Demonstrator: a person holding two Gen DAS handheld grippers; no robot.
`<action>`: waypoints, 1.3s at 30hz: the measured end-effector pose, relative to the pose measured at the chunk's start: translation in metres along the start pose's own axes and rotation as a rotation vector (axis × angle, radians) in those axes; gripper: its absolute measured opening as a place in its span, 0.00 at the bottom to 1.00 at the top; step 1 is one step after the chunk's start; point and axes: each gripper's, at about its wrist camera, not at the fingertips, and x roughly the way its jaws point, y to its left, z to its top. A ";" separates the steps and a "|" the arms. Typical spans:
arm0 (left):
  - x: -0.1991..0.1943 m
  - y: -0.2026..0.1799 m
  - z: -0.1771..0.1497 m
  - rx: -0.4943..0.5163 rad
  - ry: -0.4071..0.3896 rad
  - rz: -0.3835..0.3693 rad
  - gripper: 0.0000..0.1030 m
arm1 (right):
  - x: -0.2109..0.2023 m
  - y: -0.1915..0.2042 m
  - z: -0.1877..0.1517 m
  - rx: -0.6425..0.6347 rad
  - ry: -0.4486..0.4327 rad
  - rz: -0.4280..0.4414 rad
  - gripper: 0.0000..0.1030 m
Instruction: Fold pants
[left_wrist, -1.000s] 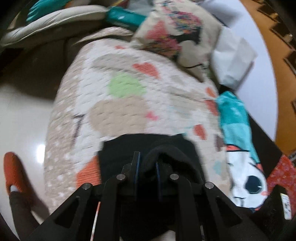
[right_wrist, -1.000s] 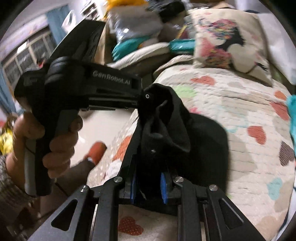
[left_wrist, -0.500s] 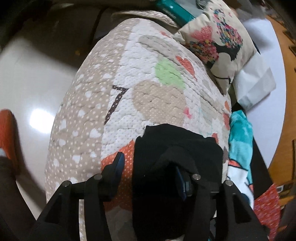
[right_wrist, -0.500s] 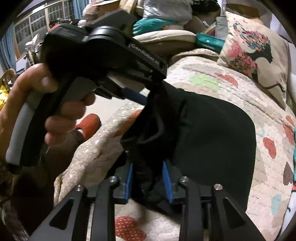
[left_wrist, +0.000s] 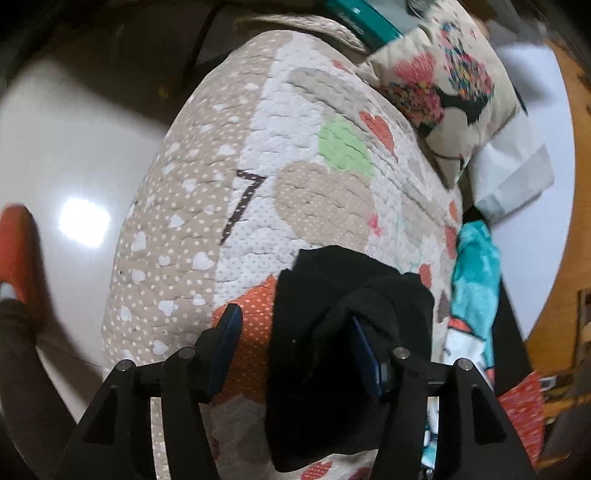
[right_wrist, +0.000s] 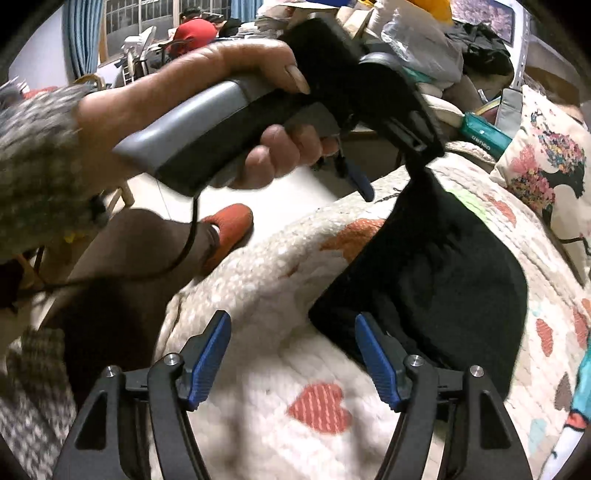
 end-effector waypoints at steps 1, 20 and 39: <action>0.000 0.007 -0.001 -0.014 -0.003 -0.005 0.55 | -0.003 -0.004 -0.002 0.009 0.007 0.001 0.72; -0.038 -0.064 -0.028 0.155 -0.228 0.088 0.57 | -0.065 -0.173 -0.015 0.629 -0.084 -0.052 0.72; 0.016 -0.029 -0.021 0.013 -0.136 0.102 0.63 | 0.008 -0.197 -0.057 0.873 0.024 0.084 0.78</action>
